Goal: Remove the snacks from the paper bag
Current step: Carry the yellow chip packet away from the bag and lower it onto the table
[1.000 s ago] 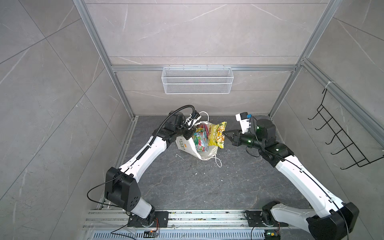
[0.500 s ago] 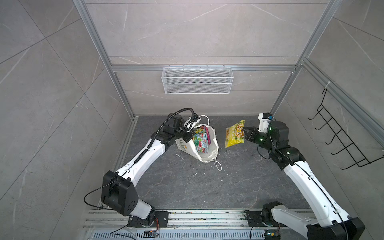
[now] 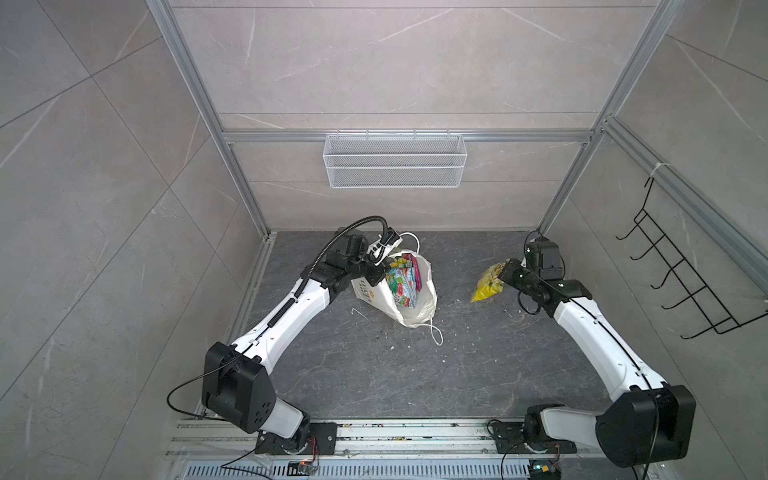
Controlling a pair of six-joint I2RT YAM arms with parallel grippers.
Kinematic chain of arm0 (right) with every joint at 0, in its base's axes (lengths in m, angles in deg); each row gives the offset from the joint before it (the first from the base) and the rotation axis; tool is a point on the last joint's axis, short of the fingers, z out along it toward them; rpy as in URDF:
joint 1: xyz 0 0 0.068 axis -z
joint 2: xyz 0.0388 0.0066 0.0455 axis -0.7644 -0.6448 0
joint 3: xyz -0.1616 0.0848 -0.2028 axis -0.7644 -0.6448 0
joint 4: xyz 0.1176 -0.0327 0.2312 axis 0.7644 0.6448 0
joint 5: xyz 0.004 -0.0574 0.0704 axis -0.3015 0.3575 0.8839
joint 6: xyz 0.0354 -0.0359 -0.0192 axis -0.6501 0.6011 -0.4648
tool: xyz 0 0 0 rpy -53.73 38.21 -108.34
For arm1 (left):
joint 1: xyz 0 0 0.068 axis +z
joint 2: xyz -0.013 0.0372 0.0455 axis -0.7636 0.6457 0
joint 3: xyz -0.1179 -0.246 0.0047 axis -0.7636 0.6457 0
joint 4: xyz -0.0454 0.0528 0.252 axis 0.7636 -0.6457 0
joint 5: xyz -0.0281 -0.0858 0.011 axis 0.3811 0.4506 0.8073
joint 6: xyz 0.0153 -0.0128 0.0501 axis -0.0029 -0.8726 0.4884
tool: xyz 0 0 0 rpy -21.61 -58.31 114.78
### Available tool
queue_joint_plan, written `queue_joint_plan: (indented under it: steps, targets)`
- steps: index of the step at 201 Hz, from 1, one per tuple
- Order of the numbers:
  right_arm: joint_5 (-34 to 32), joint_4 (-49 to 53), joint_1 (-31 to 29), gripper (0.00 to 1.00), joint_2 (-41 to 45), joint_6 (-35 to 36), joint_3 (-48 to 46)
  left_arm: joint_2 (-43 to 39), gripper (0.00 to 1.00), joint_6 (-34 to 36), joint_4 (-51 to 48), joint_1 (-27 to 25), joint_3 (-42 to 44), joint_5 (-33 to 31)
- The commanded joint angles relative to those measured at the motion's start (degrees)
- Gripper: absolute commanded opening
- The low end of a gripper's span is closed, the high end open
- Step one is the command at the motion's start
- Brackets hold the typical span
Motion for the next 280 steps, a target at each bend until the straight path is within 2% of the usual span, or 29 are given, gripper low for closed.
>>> queue_joint_plan:
  steps: [1, 101, 151, 209, 244, 280]
  targets:
    - [-3.7, -0.5, 0.5, 0.00, -2.6, -1.1, 0.1, -4.8, 0.00, 1.0, 4.2, -0.3, 0.8, 4.8]
    - [-4.7, -4.2, 0.4, 0.00, -11.4, -4.7, 2.3, -5.4, 0.00, 1.8, 4.6, -0.7, 4.2, 10.2]
    - [-3.2, -6.2, 0.5, 0.00, -18.5, -5.9, 7.7, -7.5, 0.00, 0.7, 7.9, -1.7, 9.0, 10.4]
    - [-4.0, -7.0, 0.5, 0.00, -25.8, -7.3, 13.2, -6.6, 0.00, 1.4, 8.6, -1.7, 8.0, 10.7]
    - [-2.9, -12.5, 3.0, 0.00, -24.6, -10.6, 6.9, -6.5, 0.00, 0.7, 9.5, -1.7, 8.3, 10.5]
    - [-2.2, -20.4, 6.6, 0.00, -18.1, -16.7, -5.8, -6.6, 0.00, 0.5, 10.2, -1.7, 8.8, 10.6]
